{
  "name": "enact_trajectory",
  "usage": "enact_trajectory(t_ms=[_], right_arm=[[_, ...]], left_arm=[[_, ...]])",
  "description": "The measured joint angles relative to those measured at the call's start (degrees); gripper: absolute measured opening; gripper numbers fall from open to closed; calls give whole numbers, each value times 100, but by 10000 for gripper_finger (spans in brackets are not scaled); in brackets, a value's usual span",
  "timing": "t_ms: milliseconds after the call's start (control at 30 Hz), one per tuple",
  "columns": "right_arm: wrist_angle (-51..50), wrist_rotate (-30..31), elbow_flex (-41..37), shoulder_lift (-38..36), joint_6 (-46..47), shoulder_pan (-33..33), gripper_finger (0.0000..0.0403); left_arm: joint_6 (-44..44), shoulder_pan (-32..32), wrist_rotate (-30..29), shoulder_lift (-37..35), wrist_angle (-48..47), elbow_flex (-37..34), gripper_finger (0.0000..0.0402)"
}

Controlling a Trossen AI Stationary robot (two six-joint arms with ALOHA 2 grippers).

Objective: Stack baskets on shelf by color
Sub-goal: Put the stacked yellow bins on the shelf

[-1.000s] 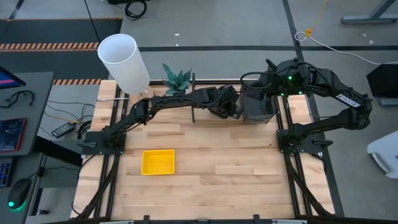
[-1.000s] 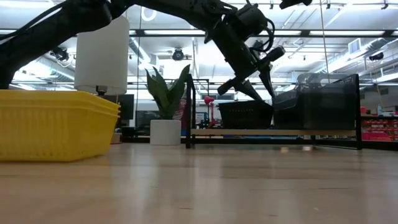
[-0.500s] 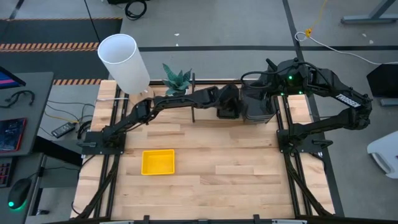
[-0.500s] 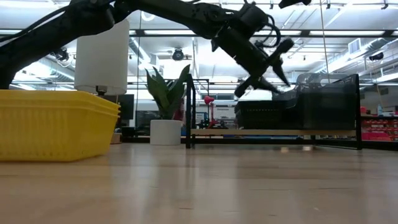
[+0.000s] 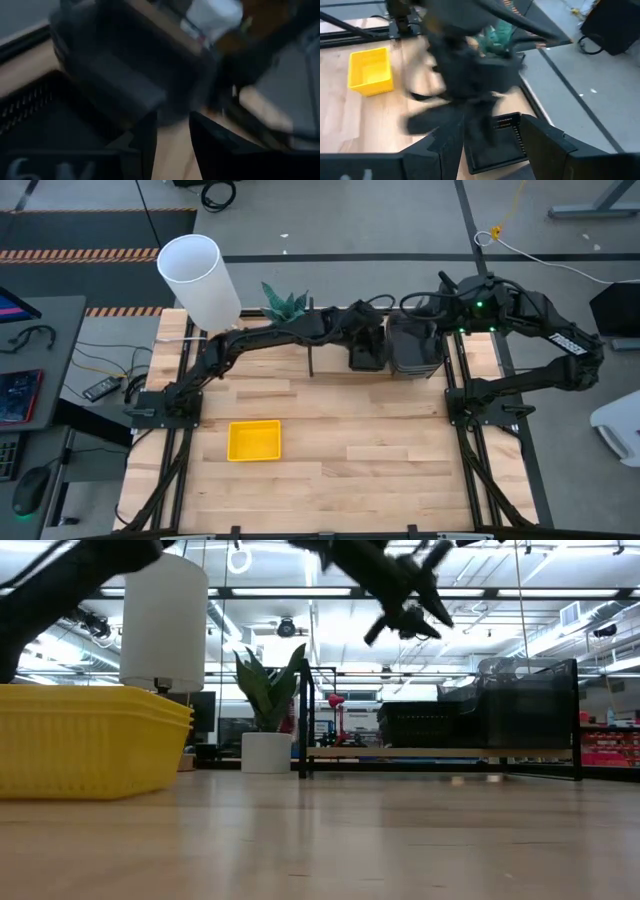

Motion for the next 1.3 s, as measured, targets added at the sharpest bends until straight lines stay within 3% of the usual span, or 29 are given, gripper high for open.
enact_trajectory(t_ms=[267, 600, 933, 1033, 1133, 1300], right_arm=[[51, 353, 0, -298, -13, 0, 199], [45, 373, 0, -376, 164, 0, 199], [42, 368, 0, -362, 236, 0, 199], [58, 328, 0, -320, 238, 0, 199], [94, 220, 0, -268, 240, 17, 199], [91, 25, 0, -157, 322, 17, 199]], left_arm=[[327, -394, -19, -383, -1595, -2, 121], [305, -915, 991, -643, -3220, -7, 121], [103, -1658, 1148, -717, -4419, 2, 121], [340, -1909, 1061, -717, -5280, 0, 121], [591, -2141, 509, -715, -5895, -2, 116], [820, -2337, 153, -843, -5887, -269, 88]])
